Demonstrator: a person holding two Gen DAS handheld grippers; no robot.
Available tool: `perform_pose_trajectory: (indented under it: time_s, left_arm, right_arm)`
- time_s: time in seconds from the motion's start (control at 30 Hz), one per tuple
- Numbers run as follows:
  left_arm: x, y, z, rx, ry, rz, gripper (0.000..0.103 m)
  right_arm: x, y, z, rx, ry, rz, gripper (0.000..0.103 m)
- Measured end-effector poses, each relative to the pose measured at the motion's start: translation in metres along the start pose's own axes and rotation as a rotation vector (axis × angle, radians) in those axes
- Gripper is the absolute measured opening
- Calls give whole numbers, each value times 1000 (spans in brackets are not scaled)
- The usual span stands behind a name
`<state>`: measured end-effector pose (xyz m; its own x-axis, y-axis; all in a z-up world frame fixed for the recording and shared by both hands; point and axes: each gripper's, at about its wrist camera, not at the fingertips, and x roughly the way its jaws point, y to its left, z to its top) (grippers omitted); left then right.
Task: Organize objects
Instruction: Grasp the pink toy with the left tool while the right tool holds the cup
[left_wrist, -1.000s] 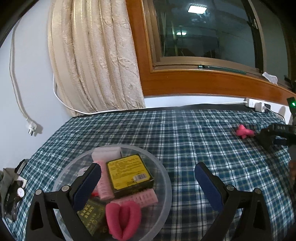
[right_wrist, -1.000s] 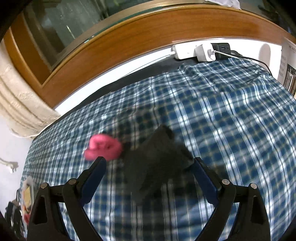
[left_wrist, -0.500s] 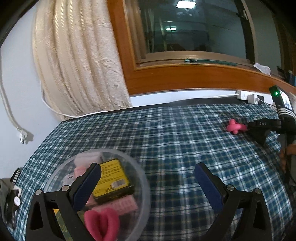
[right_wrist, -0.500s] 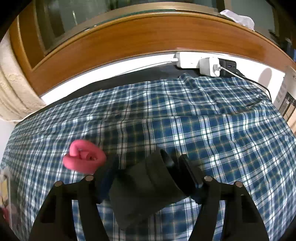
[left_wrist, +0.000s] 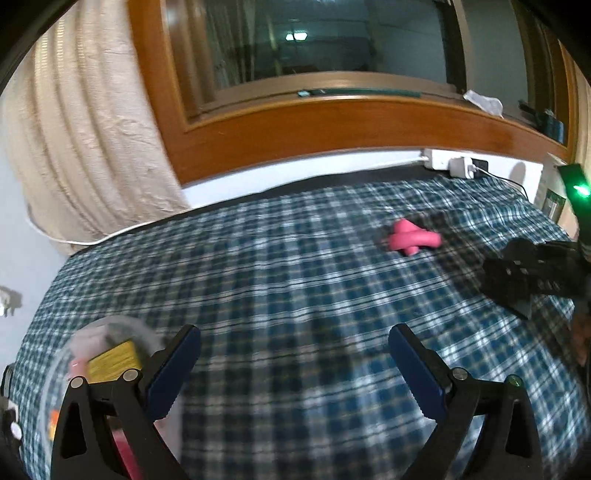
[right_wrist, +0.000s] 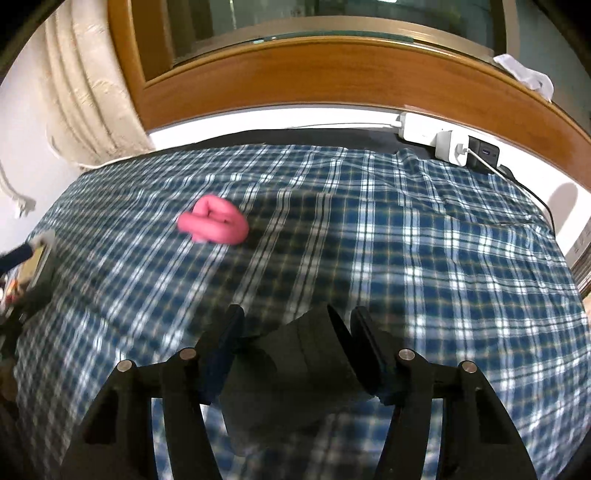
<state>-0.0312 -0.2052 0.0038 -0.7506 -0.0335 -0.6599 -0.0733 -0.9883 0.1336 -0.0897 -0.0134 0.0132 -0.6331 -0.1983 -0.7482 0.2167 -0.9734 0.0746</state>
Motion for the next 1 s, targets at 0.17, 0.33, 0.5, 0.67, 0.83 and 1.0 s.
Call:
perform_pose_trajectory:
  time_s: [0.17,0.33,0.5,0.67,0.83,1.0]
  left_arm:
    - [27,-27,20,2,51,-77,102]
    - [55,-51,40,17,81,-123,102]
    - [83,-69,58,50,92,-132,102]
    - [108,-78,69,39,124,-159,102]
    - [119,-82,74,21,139,-198,102]
    - [126,-89,78,29,146,-209,101]
  right_arm:
    - [-13,-4,-12,-28,-16,-5,65]
    - [-28,-13,-19,24,-50,18,83]
    - [-38,-25,-18,107,-48,44,83]
    - [-37,-31,-21,174,-23,73,83]
    - [-29,-33,-25,219,8,115,83]
    - [-23,-26,-26,204,14,115,83]
